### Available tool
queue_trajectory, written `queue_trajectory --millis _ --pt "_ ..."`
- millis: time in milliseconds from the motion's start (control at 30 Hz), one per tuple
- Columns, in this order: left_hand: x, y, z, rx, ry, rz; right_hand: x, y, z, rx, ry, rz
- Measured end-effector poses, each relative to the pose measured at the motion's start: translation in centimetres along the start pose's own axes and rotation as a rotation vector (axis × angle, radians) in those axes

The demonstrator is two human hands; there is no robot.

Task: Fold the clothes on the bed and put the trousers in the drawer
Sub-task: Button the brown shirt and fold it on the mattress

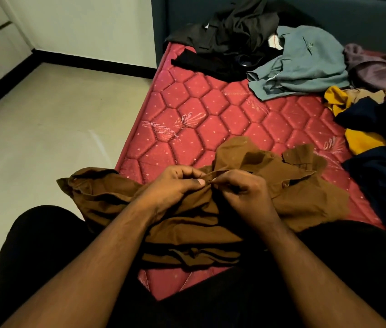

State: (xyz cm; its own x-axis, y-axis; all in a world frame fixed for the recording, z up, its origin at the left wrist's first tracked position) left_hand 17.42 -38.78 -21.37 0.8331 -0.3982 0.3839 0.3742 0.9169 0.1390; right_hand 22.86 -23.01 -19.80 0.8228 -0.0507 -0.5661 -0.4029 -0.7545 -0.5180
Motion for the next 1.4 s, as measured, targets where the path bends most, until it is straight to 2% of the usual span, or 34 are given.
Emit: queue_trajectory --millis 233,400,533,667,800,900,1067,1133,1233,1300,1400 --pt "-0.1 0.0 -0.7 0.013 -0.016 -0.023 0.6 0.6 -0.1 0.020 0.015 -0.018" --pt "-0.4 -0.4 -1.3 0.033 -0.032 0.066 0.6 0.9 -0.3 0.096 -0.047 -0.025" --pt "-0.4 -0.5 -1.5 -0.025 -0.013 0.052 0.5 1.2 0.1 0.024 -0.005 -0.070" --pt "-0.2 -0.3 -1.0 -0.199 0.150 -0.015 0.5 1.3 0.8 -0.010 0.044 -0.129" --pt "-0.1 0.0 -0.8 -0.481 0.317 -0.028 0.8 1.6 1.5 -0.018 0.243 -0.175" --pt "-0.2 -0.1 -0.8 -0.564 0.345 0.038 1.0 2.1 1.4 0.154 0.197 -0.184" --pt "-0.2 -0.2 -1.0 -0.563 0.260 0.086 1.1 2.2 0.6 0.351 0.107 -0.111" --pt "-0.4 0.1 -1.3 -0.626 0.232 0.008 1.3 2.1 0.1 0.425 0.065 -0.079" --pt "-0.2 0.1 -0.3 -0.754 0.159 -0.200 1.8 1.6 -0.4 0.339 0.071 -0.067" --pt "0.5 -0.1 0.4 -0.960 0.200 -0.281 1.9 1.6 -0.8 0.291 0.052 -0.161" --pt "2.1 -2.1 -0.4 -1.248 0.187 -0.347 1.6 1.8 0.0 0.391 0.106 -0.534"
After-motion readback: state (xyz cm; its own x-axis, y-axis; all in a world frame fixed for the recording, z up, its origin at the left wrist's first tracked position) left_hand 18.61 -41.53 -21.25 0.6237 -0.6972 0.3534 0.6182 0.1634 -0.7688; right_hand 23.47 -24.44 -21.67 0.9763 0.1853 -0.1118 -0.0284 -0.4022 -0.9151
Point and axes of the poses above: each hand's wrist, its own x-axis away from the middle knuckle, its own y-axis out of the palm, z = x × y, the point moved 4 cm from there along -x, towards the middle knuckle, and after that the axes turned 6 degrees about z, right-handed, at the moved point
